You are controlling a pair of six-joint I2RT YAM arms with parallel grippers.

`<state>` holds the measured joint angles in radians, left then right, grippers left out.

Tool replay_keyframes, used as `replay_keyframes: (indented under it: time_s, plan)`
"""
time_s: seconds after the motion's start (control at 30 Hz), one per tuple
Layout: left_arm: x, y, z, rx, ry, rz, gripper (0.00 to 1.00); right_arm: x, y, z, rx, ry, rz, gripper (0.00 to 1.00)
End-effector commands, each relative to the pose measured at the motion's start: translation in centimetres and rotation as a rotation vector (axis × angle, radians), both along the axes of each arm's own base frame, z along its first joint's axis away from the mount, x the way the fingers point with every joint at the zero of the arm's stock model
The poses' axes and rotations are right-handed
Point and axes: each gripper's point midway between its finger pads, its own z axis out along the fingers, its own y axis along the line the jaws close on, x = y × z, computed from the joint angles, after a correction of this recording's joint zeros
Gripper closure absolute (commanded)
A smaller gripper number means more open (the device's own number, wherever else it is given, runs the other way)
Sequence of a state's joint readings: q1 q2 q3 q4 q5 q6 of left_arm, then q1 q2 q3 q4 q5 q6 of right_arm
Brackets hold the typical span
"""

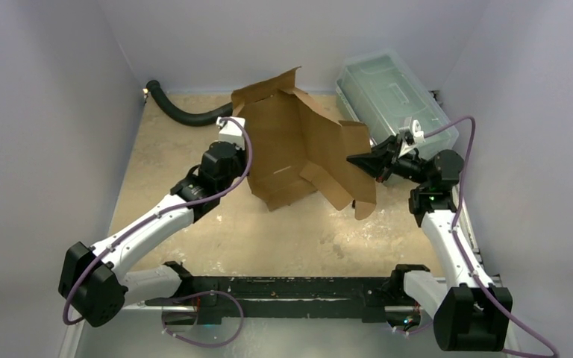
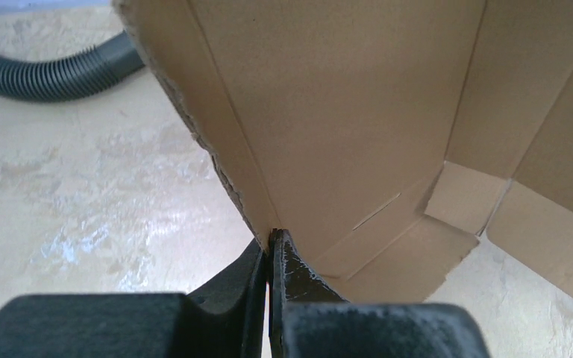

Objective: Fold the paper box

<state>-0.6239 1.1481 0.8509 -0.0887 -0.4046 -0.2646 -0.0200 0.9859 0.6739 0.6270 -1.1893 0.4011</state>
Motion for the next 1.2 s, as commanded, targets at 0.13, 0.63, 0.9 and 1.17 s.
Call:
replay_keyframes:
  time_s: [0.13,0.63,0.9,1.17]
  plan:
    - [3.2,-1.2,5.9,0.06,-0.221,-0.045,1.0,-0.6,0.0,1.4,0.078,-0.14,-0.033,1.0]
    - [4.6,2.0,2.7,0.073,-0.185,0.08,1.0,-0.5,0.1,-0.3,0.06,-0.134,-0.015,1.0]
    - [4.1,1.7,2.9,0.052,-0.181,0.036,0.99,1.0,0.0,-2.0,0.012,-0.062,-0.022,1.0]
    - [4.0,3.4,3.4,0.083,-0.19,0.089,1.0,-0.8,0.5,-1.3,0.012,-0.08,0.07,1.0]
